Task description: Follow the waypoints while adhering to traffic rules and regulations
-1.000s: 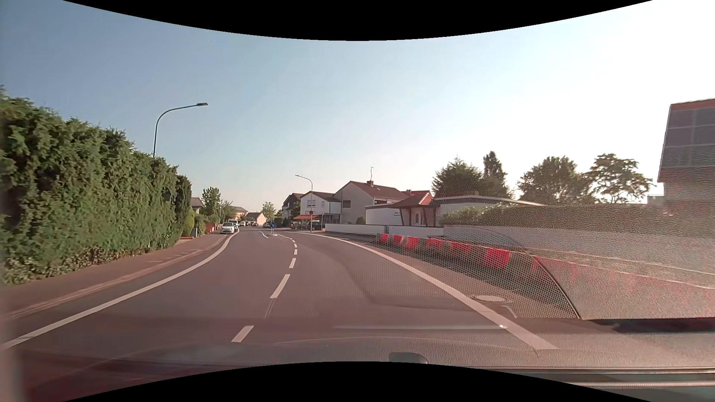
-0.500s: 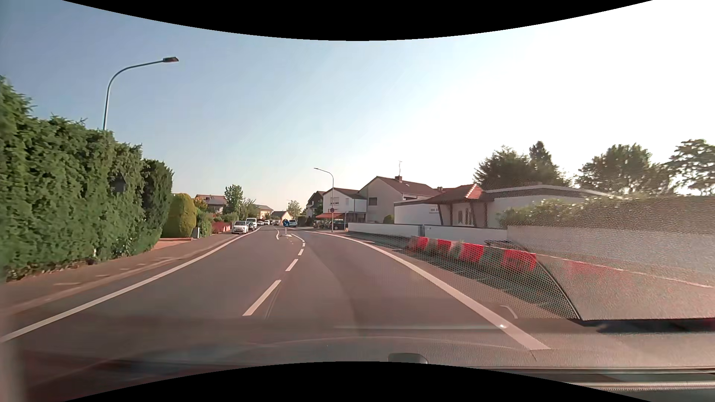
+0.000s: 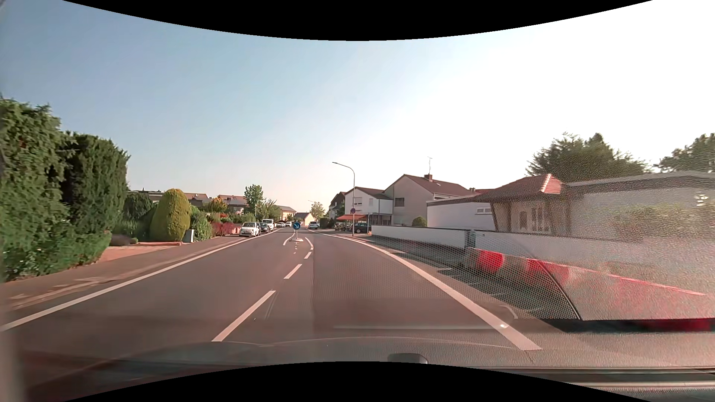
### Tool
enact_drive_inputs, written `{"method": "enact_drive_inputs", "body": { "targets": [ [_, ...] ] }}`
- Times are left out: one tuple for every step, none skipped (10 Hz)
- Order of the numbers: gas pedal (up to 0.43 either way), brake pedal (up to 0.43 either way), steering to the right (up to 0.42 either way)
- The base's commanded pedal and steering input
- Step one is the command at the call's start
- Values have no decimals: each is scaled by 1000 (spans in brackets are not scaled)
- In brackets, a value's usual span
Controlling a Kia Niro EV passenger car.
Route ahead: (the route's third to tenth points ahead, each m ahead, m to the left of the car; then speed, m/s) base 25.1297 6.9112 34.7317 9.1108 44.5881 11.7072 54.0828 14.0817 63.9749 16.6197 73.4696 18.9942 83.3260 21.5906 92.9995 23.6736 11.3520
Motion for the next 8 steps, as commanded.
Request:
{"method": "enact_drive_inputs", "body": {
  "targets": [
    [39, 0, -60],
    [39, 0, -57],
    [39, 0, -54],
    [39, 0, -53],
    [39, 0, -50],
    [39, 0, -49],
    [39, 0, -48],
    [39, 0, -48]
  ]
}}
